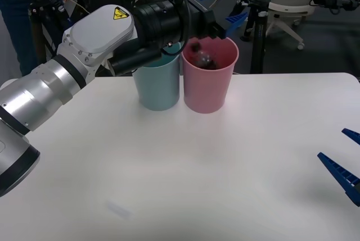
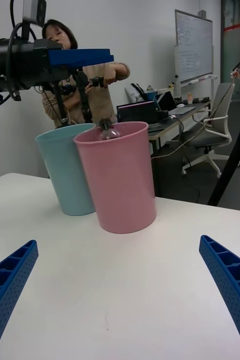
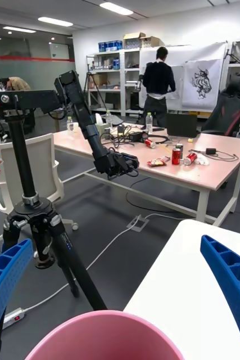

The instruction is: Grasp the object on the table and drop it into the matching bin: aluminum can to the light blue bin, PET bottle to the pink bin.

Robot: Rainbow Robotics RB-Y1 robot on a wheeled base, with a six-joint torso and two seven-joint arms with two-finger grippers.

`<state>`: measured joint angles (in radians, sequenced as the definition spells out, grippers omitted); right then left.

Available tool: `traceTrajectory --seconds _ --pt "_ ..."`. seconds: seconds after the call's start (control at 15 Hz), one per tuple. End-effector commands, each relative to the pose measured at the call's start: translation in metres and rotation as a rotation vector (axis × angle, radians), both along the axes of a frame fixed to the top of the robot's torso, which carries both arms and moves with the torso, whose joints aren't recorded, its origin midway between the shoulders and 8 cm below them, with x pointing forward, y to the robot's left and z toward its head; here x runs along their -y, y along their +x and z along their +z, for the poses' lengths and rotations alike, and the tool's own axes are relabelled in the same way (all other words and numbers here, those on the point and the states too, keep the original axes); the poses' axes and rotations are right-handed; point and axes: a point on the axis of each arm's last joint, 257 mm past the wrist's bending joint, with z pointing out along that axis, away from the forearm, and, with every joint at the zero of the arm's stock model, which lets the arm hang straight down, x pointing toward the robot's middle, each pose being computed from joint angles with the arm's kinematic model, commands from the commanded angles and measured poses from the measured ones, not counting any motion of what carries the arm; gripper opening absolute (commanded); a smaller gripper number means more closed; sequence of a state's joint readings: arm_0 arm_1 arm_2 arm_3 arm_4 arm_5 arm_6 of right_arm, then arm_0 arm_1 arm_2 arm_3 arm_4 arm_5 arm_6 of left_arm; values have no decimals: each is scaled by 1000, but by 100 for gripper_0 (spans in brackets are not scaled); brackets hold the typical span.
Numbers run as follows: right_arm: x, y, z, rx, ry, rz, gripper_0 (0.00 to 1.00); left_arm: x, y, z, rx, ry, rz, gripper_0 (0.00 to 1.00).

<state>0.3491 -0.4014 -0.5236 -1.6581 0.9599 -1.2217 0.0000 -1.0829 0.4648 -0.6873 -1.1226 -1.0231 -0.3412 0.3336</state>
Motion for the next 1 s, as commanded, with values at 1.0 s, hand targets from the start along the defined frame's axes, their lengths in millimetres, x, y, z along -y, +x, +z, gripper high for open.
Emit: traceTrajectory --seconds 1.0 --pt "0 0 0 0 0 0 100 -33 -31 5 44 32 -98 100"
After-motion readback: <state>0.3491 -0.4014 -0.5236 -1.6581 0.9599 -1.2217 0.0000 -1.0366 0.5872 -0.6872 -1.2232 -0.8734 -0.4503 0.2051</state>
